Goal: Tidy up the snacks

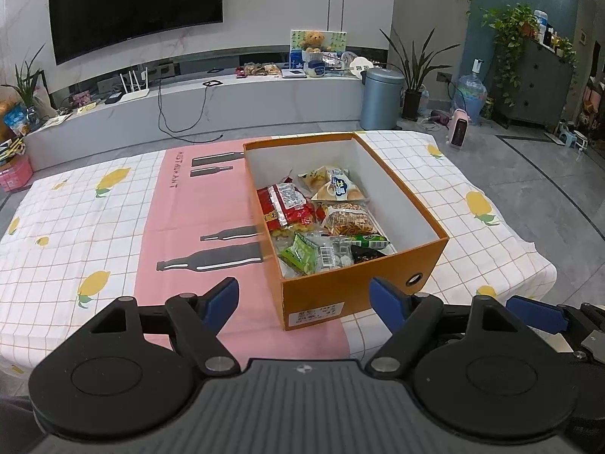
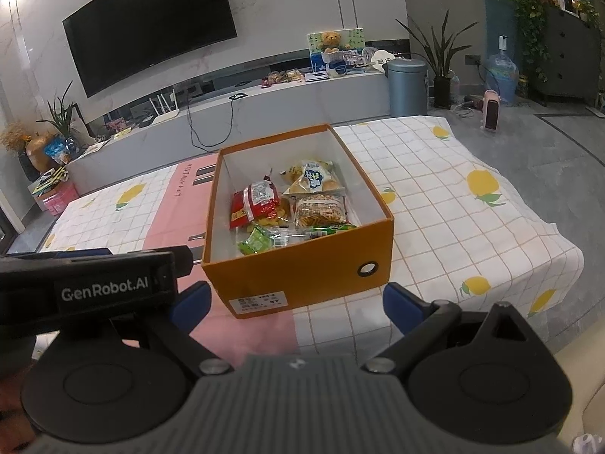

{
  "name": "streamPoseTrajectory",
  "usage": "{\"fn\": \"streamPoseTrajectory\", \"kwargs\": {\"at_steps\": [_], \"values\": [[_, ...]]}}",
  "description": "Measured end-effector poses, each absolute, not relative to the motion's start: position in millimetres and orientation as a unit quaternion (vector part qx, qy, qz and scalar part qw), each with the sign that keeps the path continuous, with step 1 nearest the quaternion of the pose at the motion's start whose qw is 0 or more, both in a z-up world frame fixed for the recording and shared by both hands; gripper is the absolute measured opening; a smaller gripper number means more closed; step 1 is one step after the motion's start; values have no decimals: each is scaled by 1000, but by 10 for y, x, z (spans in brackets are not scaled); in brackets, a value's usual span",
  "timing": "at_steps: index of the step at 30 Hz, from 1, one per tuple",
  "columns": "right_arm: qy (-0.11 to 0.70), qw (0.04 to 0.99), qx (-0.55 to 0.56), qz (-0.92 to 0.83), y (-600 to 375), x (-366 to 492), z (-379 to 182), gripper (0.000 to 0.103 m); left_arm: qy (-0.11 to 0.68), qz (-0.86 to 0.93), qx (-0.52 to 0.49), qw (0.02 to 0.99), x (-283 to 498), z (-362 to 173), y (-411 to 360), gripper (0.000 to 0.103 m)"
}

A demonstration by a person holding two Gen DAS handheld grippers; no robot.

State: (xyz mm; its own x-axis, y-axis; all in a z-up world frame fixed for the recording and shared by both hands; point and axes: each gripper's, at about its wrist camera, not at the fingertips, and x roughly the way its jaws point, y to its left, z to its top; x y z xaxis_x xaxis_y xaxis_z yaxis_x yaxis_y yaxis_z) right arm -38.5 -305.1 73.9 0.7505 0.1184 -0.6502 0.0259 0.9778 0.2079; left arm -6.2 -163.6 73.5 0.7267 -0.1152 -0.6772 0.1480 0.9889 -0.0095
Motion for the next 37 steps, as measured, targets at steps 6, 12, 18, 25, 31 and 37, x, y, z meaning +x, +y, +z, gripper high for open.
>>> {"fn": "streamPoseTrajectory", "kwargs": {"at_steps": [6,12,18,25,31,37], "values": [[348,932,99,27,-2992,-416,778,95,358,-71,21,931,-100,778,-1591,92],[343,934,95,32,-2944,-454,805,95,353,-70,19,933,-130,804,-1525,92],[340,935,93,37,-2908,-481,820,95,350,-69,15,934,-167,826,-1478,92],[336,937,88,41,-2846,-532,858,95,345,-70,11,936,-227,855,-1390,92],[333,938,85,44,-2789,-571,885,95,342,-69,8,937,-263,871,-1341,92],[332,939,81,47,-2732,-612,903,95,338,-69,7,939,-313,888,-1277,92]]}}
